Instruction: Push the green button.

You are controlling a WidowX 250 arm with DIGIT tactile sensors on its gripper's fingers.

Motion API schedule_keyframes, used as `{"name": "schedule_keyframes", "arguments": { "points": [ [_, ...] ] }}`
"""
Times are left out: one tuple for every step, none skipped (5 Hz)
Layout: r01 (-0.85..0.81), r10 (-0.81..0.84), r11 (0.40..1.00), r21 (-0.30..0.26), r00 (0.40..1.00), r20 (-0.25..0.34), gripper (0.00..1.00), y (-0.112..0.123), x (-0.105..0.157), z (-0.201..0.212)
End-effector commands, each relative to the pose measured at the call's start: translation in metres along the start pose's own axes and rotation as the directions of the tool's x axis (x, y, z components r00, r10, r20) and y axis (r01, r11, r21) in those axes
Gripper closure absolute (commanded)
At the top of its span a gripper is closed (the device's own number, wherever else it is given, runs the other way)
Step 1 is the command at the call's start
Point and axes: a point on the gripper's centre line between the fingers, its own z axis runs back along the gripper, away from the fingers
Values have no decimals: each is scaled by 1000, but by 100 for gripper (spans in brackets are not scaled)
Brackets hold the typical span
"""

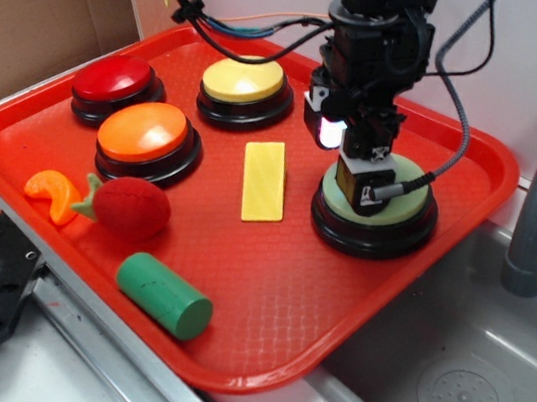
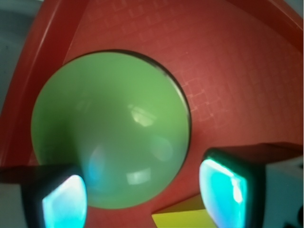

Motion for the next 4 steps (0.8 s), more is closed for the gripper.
{"name": "schedule_keyframes", "arguments": {
  "points": [
    [33,-37,999,42,995,93,0,-2,11,32],
    [27,-35,998,62,991,129,0,1,3,57],
    [24,-30,998,56,993,112,0,5,-10,68],
    [9,-11,1000,13,995,100,0,7,-17,78]
  ]
}}
